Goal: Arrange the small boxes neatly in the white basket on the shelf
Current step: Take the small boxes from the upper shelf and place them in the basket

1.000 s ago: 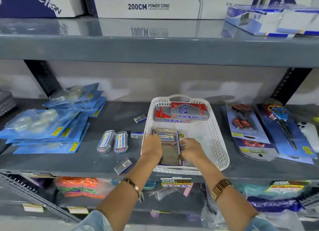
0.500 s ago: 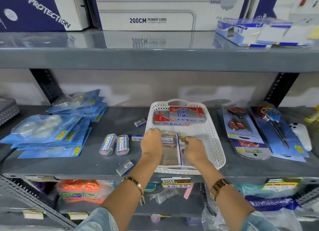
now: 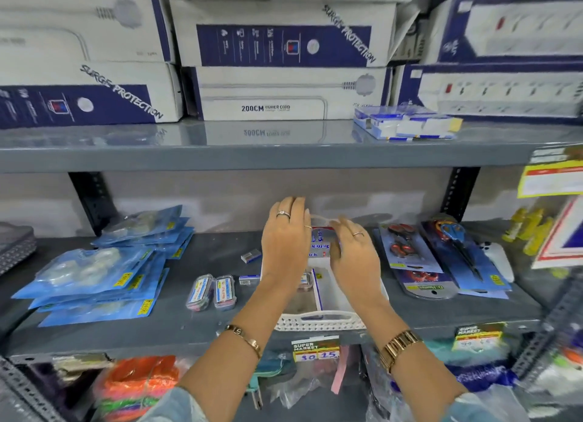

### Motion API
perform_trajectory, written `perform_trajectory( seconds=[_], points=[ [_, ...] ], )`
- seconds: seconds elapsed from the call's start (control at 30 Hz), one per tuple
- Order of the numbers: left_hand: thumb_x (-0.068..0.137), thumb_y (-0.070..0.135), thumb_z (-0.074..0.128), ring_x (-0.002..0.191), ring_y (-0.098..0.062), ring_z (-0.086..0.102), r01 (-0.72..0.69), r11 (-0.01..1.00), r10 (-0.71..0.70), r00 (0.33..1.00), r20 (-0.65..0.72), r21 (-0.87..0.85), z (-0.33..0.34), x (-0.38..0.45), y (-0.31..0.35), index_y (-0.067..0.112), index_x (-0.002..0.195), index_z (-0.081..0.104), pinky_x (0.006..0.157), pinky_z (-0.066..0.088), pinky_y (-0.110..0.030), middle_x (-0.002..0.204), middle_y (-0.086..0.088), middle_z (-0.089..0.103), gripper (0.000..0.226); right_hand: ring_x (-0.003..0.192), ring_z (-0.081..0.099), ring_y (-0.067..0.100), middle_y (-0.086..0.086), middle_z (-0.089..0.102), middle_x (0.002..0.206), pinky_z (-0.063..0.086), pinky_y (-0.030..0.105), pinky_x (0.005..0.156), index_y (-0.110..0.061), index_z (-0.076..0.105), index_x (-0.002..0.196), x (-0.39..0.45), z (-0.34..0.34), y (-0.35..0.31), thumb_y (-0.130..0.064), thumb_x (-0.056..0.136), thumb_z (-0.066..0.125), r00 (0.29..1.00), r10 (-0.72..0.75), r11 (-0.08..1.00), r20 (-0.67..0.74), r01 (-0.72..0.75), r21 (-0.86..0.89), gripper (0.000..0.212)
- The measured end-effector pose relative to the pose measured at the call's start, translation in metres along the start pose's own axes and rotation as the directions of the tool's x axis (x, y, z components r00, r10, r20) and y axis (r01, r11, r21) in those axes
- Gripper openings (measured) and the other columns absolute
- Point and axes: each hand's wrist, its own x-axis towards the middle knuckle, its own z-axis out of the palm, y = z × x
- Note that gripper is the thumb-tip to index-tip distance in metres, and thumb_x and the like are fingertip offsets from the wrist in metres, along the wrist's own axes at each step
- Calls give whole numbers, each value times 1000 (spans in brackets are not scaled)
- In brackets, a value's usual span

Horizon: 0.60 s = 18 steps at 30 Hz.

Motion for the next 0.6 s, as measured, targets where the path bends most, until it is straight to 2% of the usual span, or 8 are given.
perform_trajectory(
  seconds=[0.07,0.17,0.27,0.33,0.47,0.6],
  points=[
    [75,-3,73,82,-34,69,-15,999,13,999,-48,-39,-11,6,6,-5,95,69,72,60,-36,90,-18,71,20,106,64,39,23,68,114,51,48,92,6,68,105,1,-13,-4,9,75,65,993,-26,1000,-117,25,-6,30],
    [75,-4,71,86,-35,69,-101,994,95,984,-151,-33,-26,15,13,-5,95,70,79,58,-40,92,-18,71,20,104,65,39,22,68,114,53,45,88,6,70,102,3,-34,-9,13,73,65,964,-42,999,-262,48,17,30],
    [73,0,73,93,-34,70,-131,991,132,965,-229,18,-35,25,22,1,94,74,82,56,-46,96,-15,73,21,109,61,36,21,64,120,54,42,89,4,68,106,10,-52,-11,10,77,62,923,-73,995,-379,90,29,30],
    [73,6,75,96,-31,70,-123,991,134,957,-259,60,-40,33,29,7,94,75,85,54,-49,97,-9,74,21,112,55,30,21,62,122,48,37,95,4,66,109,19,-65,-13,7,80,61,878,-97,992,-468,123,25,29],
    [75,12,75,100,-30,69,-107,994,113,959,-258,34,-48,55,45,6,99,73,90,51,-52,100,-10,74,25,115,51,30,24,60,122,37,30,101,6,63,111,45,-93,-17,1,83,61,794,-91,992,-601,123,12,28],
    [76,12,72,104,-35,66,-101,992,82,975,-208,-79,-48,79,60,0,104,69,91,51,-49,106,-16,71,31,114,57,38,25,62,119,36,27,99,8,62,112,73,-121,-16,-1,85,58,776,-51,993,-629,105,49,29]
  ],
)
